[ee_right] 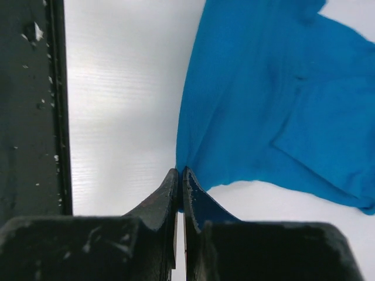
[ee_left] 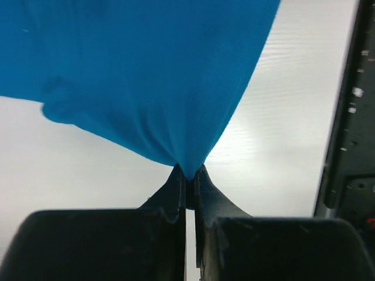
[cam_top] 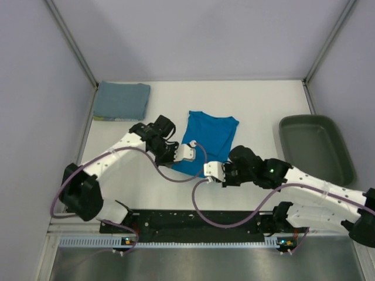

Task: Fold and stack the t-shirts
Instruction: Grab one side of the 2/3 rectangular tshirt with both arms, then fold the long partially folded tshirt into a neat square

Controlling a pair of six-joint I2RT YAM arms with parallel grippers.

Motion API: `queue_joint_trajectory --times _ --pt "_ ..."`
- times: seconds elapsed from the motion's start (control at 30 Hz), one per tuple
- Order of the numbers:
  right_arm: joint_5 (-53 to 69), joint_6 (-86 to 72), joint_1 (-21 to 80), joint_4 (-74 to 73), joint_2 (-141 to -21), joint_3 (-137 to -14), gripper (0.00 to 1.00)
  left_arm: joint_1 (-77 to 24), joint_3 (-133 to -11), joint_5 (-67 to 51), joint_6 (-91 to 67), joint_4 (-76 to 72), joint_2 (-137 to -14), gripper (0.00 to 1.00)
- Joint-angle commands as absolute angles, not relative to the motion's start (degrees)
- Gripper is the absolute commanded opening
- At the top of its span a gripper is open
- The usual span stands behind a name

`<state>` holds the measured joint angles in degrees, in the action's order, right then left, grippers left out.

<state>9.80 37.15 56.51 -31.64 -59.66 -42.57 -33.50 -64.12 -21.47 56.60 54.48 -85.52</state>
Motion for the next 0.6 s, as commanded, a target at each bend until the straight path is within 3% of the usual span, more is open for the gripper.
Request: queue_joint_trajectory --times 0.0,0.13,0.27,0.57 --pt "12.92 28.84 57.48 -42.54 -51.87 -48.42 0.00 -33.13 -67.49 -24.87 55.11 68.37 -76.04 0.00" --pt "8.63 28.21 55.65 -39.82 -51.67 -50.35 0.00 -33.13 -71.97 -22.77 48.88 65.31 -75.32 0.00" --pt "10.62 28.47 43.72 -35.96 -56.59 -52.73 0.00 -32.00 -78.82 -18.73 45.10 61.97 -82.33 0.00" --pt "15.83 30.50 25.59 -23.39 -74.51 -56.60 0.00 -24.17 -109.57 -17.14 37.53 65.12 -112.56 0.00"
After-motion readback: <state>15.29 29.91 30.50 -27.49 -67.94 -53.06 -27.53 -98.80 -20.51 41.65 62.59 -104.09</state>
